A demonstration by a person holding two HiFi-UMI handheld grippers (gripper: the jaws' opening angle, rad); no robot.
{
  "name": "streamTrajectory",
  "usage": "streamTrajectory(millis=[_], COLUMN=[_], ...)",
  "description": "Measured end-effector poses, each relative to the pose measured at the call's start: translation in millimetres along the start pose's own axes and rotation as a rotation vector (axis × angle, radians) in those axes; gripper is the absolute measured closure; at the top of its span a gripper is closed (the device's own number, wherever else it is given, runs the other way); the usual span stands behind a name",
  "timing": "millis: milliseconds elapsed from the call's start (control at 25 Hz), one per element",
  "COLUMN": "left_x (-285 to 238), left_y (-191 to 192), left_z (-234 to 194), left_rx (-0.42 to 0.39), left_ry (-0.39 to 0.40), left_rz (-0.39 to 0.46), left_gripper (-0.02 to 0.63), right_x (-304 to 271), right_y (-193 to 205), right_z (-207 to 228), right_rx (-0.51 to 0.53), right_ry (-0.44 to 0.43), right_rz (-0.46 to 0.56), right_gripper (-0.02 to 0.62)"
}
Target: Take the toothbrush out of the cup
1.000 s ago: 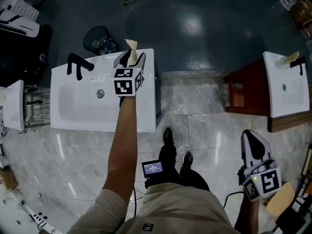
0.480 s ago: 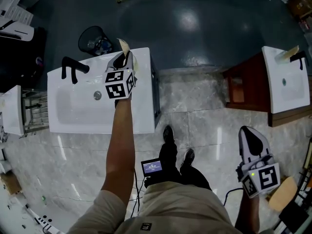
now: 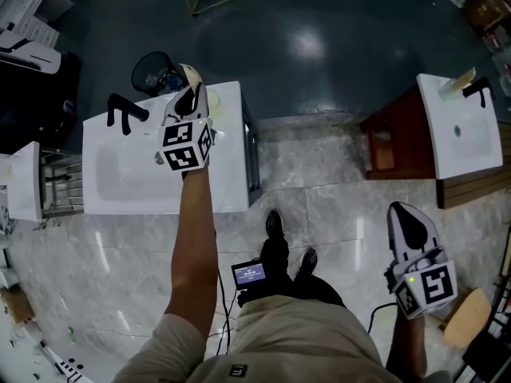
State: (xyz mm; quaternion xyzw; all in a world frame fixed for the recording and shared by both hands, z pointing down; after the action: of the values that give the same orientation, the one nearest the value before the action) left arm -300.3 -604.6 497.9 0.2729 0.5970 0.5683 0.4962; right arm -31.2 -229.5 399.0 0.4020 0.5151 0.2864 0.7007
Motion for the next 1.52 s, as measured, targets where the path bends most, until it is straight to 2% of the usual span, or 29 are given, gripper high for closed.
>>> streamTrajectory(millis=[480, 600, 760, 840, 1040, 1280, 1520], left_x=[159, 206, 272, 292, 302, 298, 283], left_y=[-126, -157, -178, -184, -192, -187, -180], left_z=[51, 97, 173, 201, 248, 286, 314], left_rx=[-0.06, -0.052, -0.067, -0.08, -0.087, -0.116, -0.118], left_ry=[0.085, 0.224, 0.477, 0.566, 0.689, 0.792, 0.873], left_rz=[0.24, 0.306, 0.334, 0.337, 0.325, 0.323, 0.318], left_gripper=[0.574, 0.575, 0.575, 0.575, 0.575, 0.575, 0.575], right_x=[84, 112, 150, 164, 190, 200, 212], right_y=[-17, -20, -25, -27, -26, -4, 3], right_z=[8, 16, 20, 20, 26, 41, 56], right_rx=[0.034, 0.026, 0.01, 0.005, -0.026, -0.067, -0.065], right_ry=[0.04, 0.086, 0.158, 0.188, 0.256, 0.32, 0.384], right_rz=[0.158, 0.202, 0.267, 0.287, 0.309, 0.31, 0.3], right_gripper=[0.591, 0.59, 0.591, 0.591, 0.589, 0.591, 0.589])
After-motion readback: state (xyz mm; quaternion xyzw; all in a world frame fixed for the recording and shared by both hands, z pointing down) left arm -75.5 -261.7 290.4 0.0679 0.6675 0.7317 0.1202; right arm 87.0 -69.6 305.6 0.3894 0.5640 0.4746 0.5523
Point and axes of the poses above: the fingertips, and each gripper's own axes: x backward along the fingers, z to its right, y out of its underside, the point moved 5 cm from there along x, backward along the fingers, and after that the axes turned 13 degrees about -y, right-handed, at the moved point
